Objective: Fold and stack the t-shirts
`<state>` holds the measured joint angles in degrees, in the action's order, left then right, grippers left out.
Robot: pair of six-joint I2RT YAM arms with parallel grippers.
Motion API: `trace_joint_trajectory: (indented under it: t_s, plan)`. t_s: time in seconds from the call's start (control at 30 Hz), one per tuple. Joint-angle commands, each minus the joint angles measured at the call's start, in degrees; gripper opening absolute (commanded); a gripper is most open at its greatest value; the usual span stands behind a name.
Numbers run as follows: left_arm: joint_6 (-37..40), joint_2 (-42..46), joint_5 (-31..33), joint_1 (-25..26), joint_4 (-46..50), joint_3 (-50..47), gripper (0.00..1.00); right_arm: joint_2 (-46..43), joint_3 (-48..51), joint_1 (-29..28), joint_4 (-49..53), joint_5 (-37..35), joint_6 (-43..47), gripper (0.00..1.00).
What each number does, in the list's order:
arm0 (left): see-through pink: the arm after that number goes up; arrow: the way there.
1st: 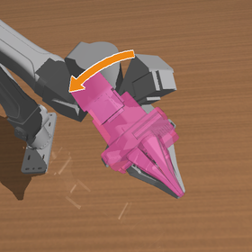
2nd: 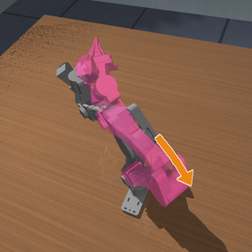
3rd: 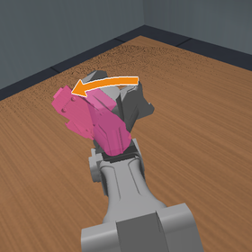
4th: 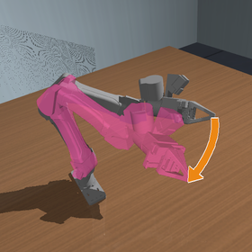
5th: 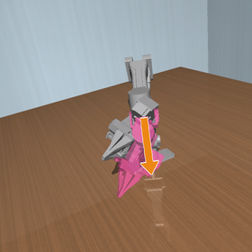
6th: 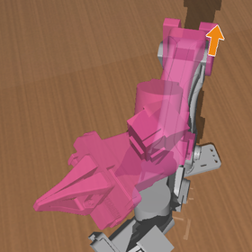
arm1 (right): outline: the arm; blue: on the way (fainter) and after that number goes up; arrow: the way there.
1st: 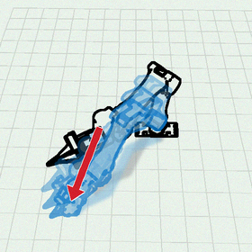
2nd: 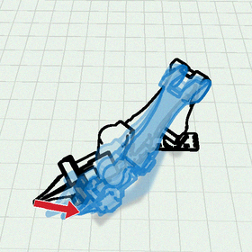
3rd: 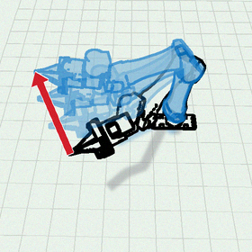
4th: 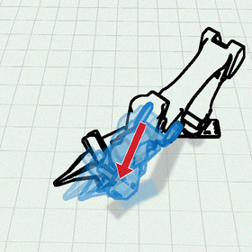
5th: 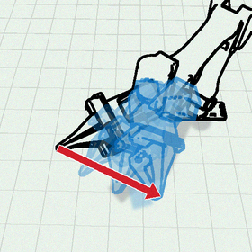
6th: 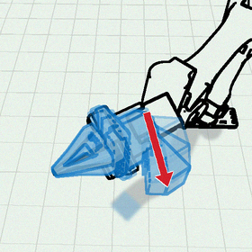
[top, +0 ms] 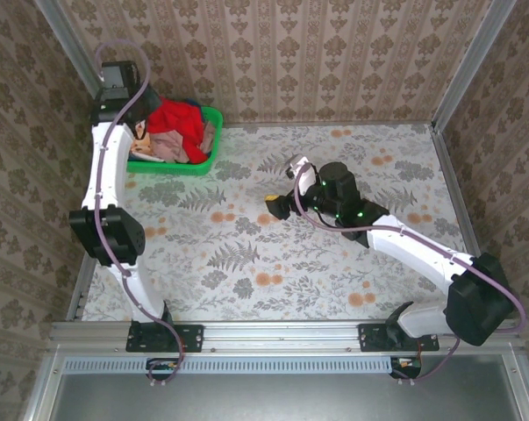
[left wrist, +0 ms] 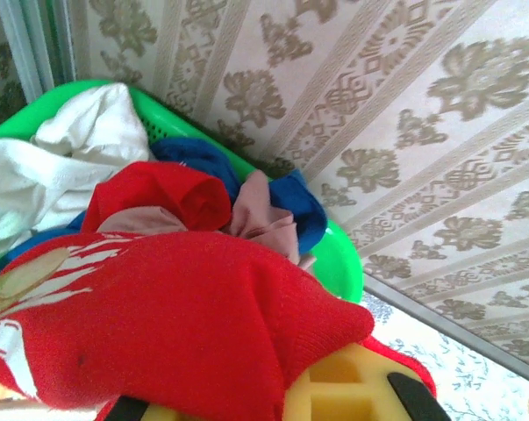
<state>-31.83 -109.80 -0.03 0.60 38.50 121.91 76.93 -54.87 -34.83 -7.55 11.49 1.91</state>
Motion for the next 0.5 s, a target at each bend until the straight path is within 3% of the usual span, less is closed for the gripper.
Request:
trace_joint_trajectory:
  t_s: [0.0,0.17,0.47]
  plan:
    - [3.4,2.04,0.54,0.1,-2.77,4.68,0.0,0.32,-2.04,-0.42,-1.84,1.87,-1.38,1.0]
    - [3.39,-3.56,-0.89,-0.6,3.25,14.07,0.0,0.25,-1.63,-0.46,-2.04,1.87,-2.02,1.0]
    - [1.08,-6.39,-2.04,0.54,1.4,28.02,0.0,-0.13,-1.35,-0.42,-1.52,1.23,-3.03,1.0]
